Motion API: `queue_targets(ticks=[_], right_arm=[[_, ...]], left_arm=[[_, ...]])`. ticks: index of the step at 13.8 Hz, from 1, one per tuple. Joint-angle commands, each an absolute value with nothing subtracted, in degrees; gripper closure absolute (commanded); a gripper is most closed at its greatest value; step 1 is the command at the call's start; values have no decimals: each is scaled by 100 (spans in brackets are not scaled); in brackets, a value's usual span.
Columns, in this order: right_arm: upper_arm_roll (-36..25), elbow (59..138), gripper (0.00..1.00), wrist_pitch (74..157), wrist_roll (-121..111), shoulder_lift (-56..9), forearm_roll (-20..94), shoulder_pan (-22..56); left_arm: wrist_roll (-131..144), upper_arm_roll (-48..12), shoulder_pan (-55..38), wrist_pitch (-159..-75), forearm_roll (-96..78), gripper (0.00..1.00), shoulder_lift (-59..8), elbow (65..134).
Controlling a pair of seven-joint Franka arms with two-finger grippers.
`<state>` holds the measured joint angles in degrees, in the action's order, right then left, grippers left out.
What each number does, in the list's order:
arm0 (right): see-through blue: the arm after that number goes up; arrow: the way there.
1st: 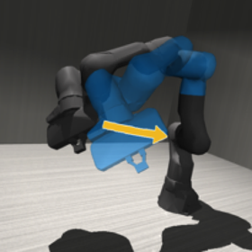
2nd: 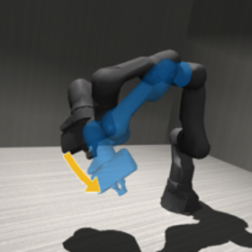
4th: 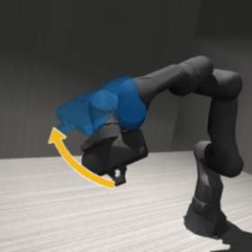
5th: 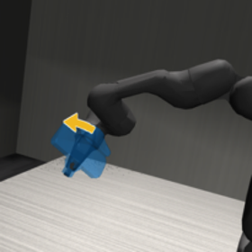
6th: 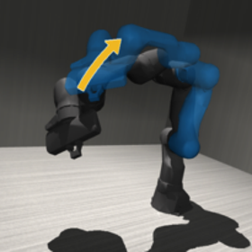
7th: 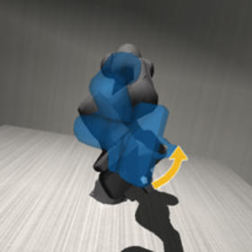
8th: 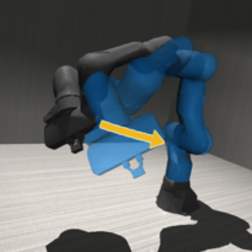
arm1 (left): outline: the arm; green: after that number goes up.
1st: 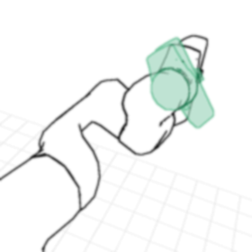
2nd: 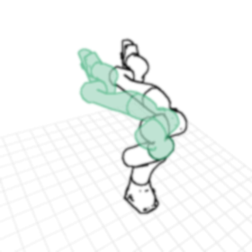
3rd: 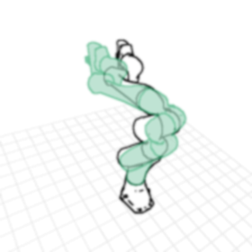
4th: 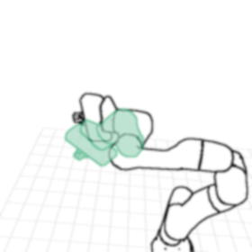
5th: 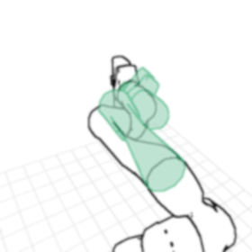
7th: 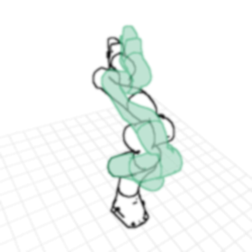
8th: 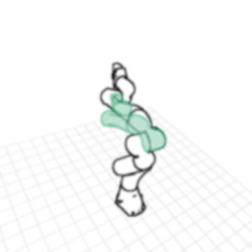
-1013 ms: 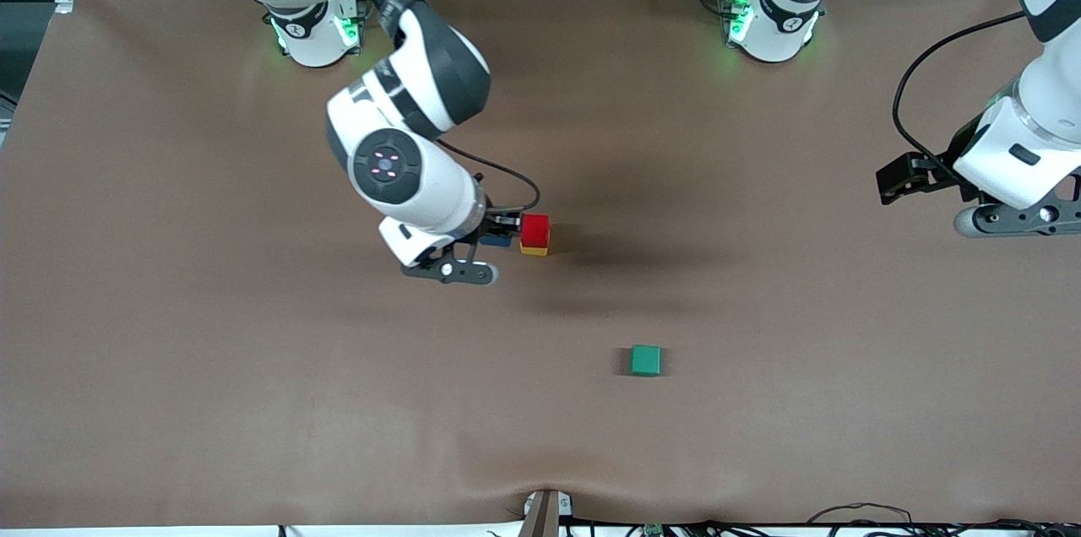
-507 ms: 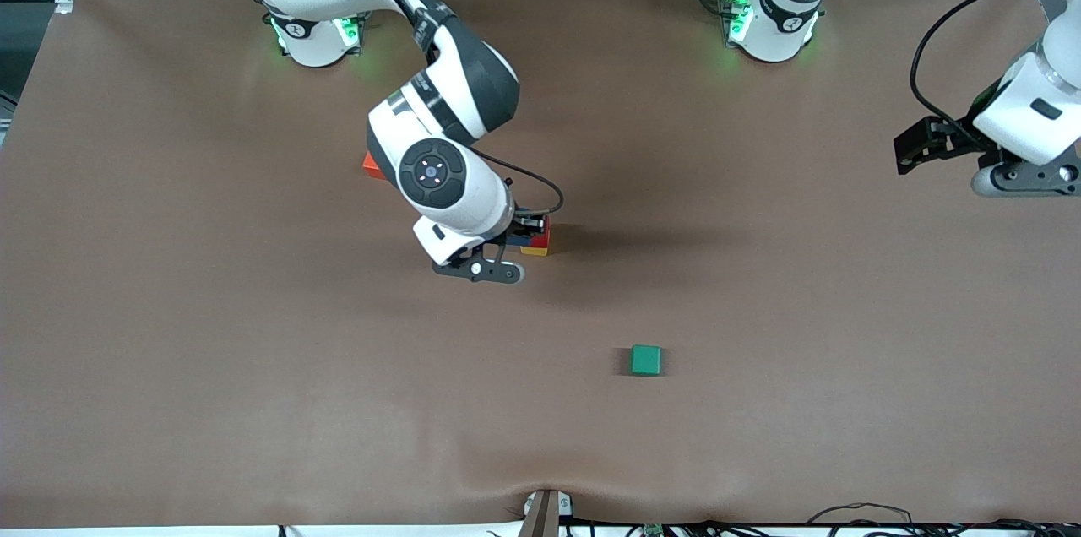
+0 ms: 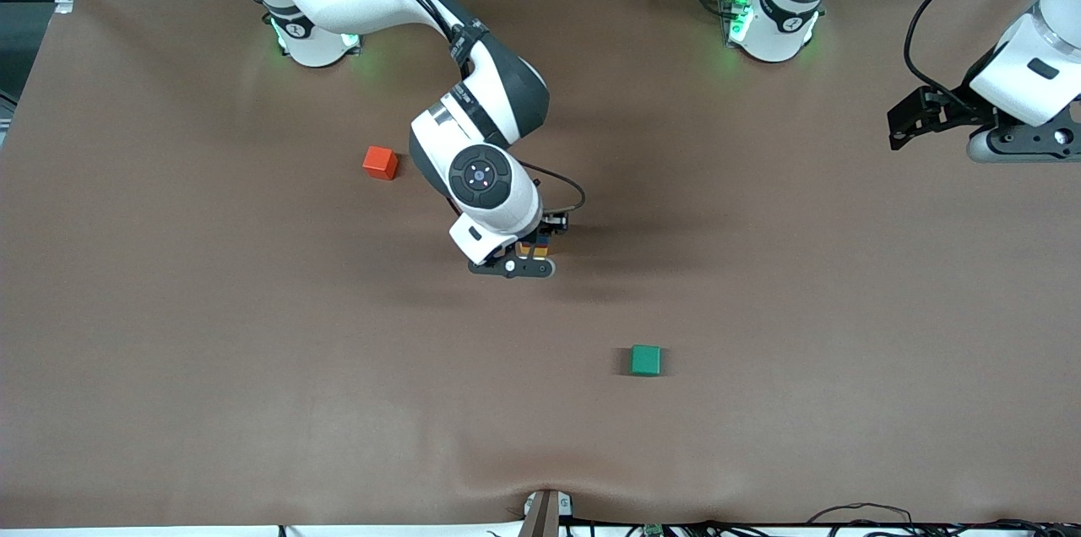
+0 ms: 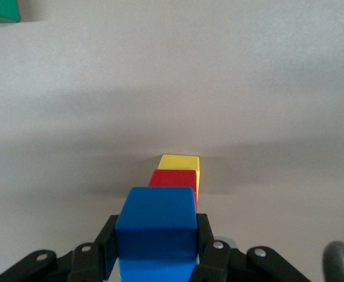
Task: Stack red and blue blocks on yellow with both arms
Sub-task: 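Lower the blue cube onto the red cube and open the right gripper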
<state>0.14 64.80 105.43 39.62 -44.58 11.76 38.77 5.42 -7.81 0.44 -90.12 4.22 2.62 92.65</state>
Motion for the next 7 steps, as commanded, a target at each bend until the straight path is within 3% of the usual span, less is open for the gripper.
queue_targets(ticks=[1, 7], right_arm=[[-18, 6424, 100, 10468, 3850, -4509, 985, 3964], [-18, 6469, 100, 10494, 3806, -4597, 914, 4052]], left_arm=[[510, -765, 114, -9044, 273, 0, 632, 9615], [536, -782, 114, -8807, 264, 0, 913, 9772]])
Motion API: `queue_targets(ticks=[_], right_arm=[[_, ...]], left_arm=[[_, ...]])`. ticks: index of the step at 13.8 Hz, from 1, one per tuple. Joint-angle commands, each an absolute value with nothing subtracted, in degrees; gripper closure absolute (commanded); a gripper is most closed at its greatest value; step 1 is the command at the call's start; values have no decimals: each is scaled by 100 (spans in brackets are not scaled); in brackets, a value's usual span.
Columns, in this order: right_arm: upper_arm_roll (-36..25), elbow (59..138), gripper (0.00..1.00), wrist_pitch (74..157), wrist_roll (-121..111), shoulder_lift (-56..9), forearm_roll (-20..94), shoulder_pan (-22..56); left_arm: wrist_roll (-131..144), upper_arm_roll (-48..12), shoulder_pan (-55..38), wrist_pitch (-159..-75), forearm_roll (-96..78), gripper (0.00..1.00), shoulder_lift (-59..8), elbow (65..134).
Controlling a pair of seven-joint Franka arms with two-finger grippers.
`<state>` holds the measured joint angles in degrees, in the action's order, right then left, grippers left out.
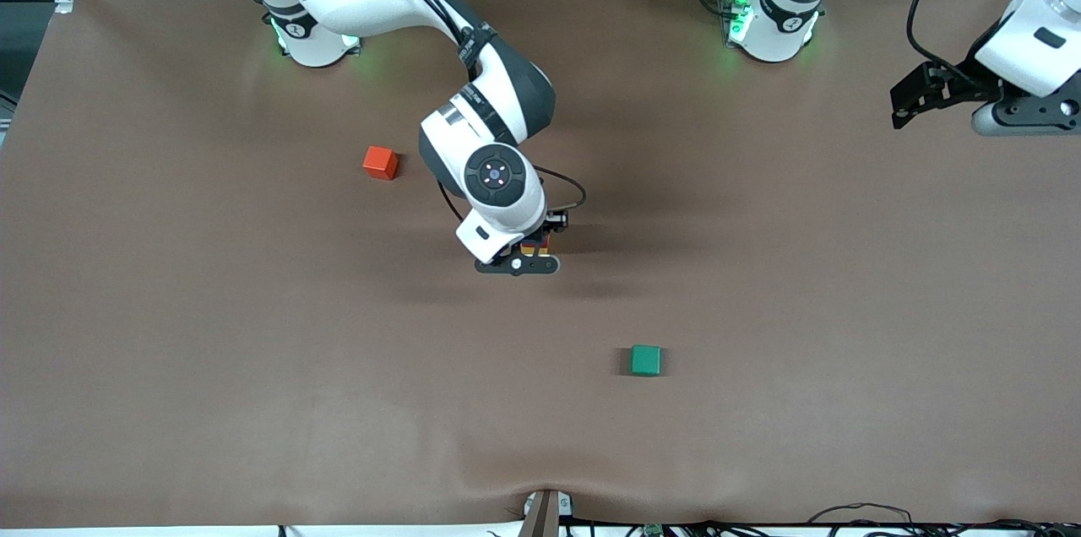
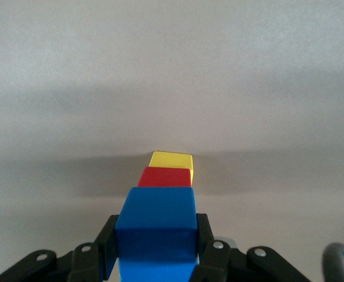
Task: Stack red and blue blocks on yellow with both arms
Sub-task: 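Lower the blue cube onto the red cube and open the right gripper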
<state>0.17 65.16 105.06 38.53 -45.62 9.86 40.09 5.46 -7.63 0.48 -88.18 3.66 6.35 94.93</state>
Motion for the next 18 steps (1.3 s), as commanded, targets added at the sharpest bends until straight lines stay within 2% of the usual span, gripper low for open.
queue_targets(ticks=[1, 10, 12, 16, 17, 18], right_arm=[[-18, 6469, 100, 10494, 3797, -4623, 888, 4069], [-18, 6469, 100, 10521, 3893, -4702, 747, 4175], [-18, 6469, 100, 10521, 3946, -4702, 747, 4192], [-18, 6469, 100, 10529, 3990, -4702, 738, 4219], [-18, 6469, 93, 10529, 3990, -4702, 747, 4201], [-18, 6469, 82, 10521, 3990, -4702, 747, 4201]], left_arm=[[536, -765, 114, -8807, 246, 0, 958, 9834], [545, -747, 123, -8895, 185, 0, 1177, 10063], [536, -756, 245, -8947, 176, 0, 1353, 10299], [536, -747, 264, -8956, 185, 0, 1310, 10248], [536, -747, 264, -8956, 185, 0, 1301, 10239], [527, -747, 264, -8956, 185, 0, 1292, 10231]])
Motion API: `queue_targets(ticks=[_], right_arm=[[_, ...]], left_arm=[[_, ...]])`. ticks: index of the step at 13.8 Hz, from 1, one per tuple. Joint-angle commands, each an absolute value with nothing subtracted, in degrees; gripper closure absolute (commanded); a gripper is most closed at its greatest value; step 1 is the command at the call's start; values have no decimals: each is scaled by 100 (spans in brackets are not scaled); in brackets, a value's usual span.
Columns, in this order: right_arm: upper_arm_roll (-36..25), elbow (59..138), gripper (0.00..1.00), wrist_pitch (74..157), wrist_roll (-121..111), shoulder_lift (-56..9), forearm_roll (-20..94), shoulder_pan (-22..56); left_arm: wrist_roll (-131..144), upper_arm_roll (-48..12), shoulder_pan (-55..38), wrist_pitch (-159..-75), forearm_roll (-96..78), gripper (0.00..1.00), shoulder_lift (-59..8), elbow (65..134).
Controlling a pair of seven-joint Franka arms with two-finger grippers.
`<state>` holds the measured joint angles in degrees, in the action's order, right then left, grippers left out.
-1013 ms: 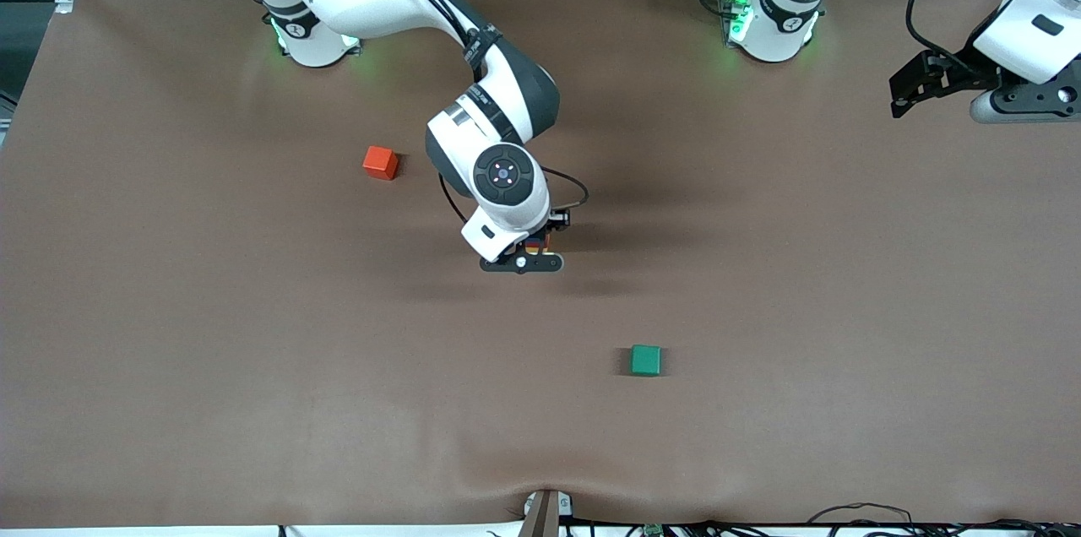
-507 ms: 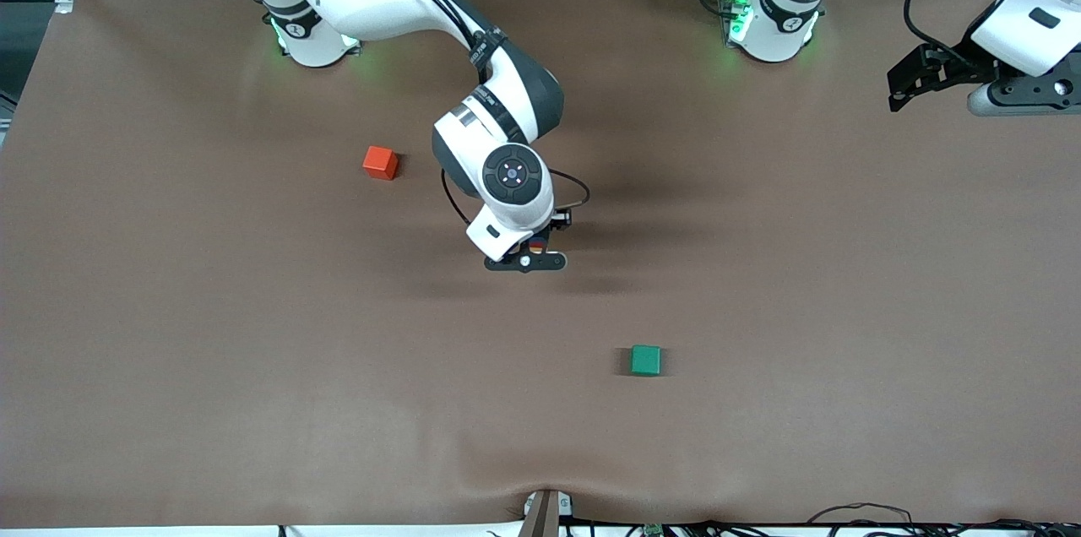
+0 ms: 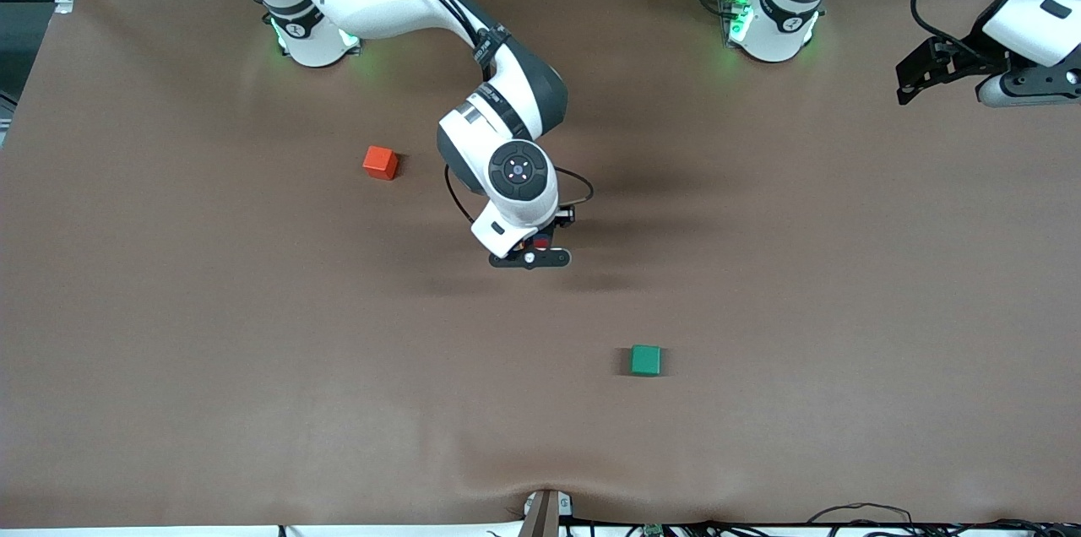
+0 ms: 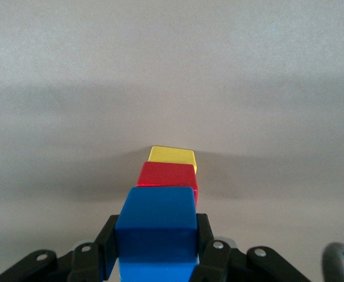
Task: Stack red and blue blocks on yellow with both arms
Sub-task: 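Lower the blue cube onto the red cube and open the right gripper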
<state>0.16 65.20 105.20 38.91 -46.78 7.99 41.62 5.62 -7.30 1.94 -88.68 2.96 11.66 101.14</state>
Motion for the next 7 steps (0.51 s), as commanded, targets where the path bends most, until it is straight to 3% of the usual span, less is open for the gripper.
queue_targets(ticks=[1, 2, 7], right_arm=[[-26, 6469, 36, 10521, 3973, -4702, 730, 4210], [-26, 6469, 0, 10512, 3929, -4702, 695, 4210], [-26, 6460, 0, 10468, 3955, -4676, 747, 4149]], left_arm=[[536, -747, 281, -8956, 185, 0, 1283, 10196], [527, -747, 325, -8956, 185, 0, 1275, 10187], [431, -747, 387, -8974, 185, 0, 1195, 10072]])
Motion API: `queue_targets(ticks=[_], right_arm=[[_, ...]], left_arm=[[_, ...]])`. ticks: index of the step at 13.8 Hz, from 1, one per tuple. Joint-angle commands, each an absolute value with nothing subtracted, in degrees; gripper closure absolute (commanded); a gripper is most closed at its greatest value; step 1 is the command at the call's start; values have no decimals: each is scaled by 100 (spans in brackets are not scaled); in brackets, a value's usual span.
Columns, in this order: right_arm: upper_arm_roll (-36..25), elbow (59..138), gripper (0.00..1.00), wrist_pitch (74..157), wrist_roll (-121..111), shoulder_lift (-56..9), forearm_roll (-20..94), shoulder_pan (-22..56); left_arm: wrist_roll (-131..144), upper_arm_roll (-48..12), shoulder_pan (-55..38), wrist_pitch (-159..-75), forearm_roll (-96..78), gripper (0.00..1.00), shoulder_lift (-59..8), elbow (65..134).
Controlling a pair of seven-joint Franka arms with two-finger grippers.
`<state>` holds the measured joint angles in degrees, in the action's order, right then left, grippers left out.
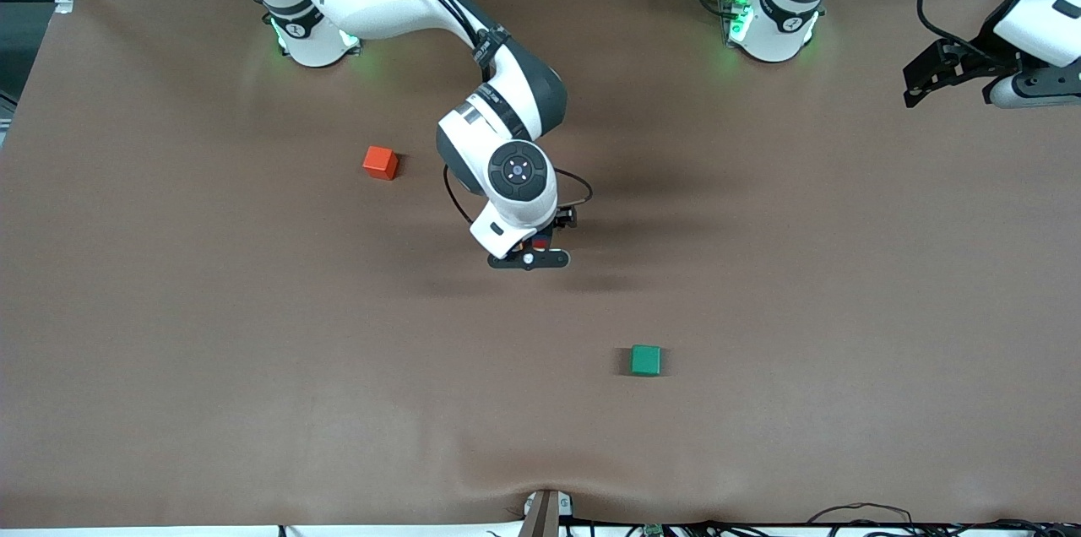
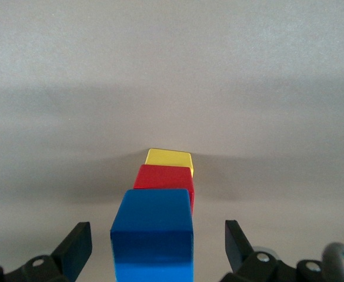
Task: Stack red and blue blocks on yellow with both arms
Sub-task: 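Lower the blue cube onto the red cube and open the right gripper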
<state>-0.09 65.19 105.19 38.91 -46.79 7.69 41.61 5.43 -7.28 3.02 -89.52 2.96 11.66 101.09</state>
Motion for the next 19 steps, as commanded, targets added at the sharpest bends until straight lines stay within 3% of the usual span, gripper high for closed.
queue_targets(ticks=[1, 6, 14, 19], right_arm=[[-18, 6451, 0, 10442, 3955, -4641, 764, 4114], [-35, 6363, 0, 10311, 3964, -4536, 1088, 3964], [-193, 6249, 0, 9160, 3938, -3992, 1037, 3560], [-229, 6249, 0, 8193, 3885, -3367, 1055, 2875]], left_arm=[[422, -747, 404, -8982, 185, 0, 1195, 10064], [422, -747, 387, -9088, 185, 0, 1125, 10072], [422, -756, 387, -9088, 185, 0, 1125, 10081], [422, -756, 387, -9079, 185, 0, 1125, 10090]])
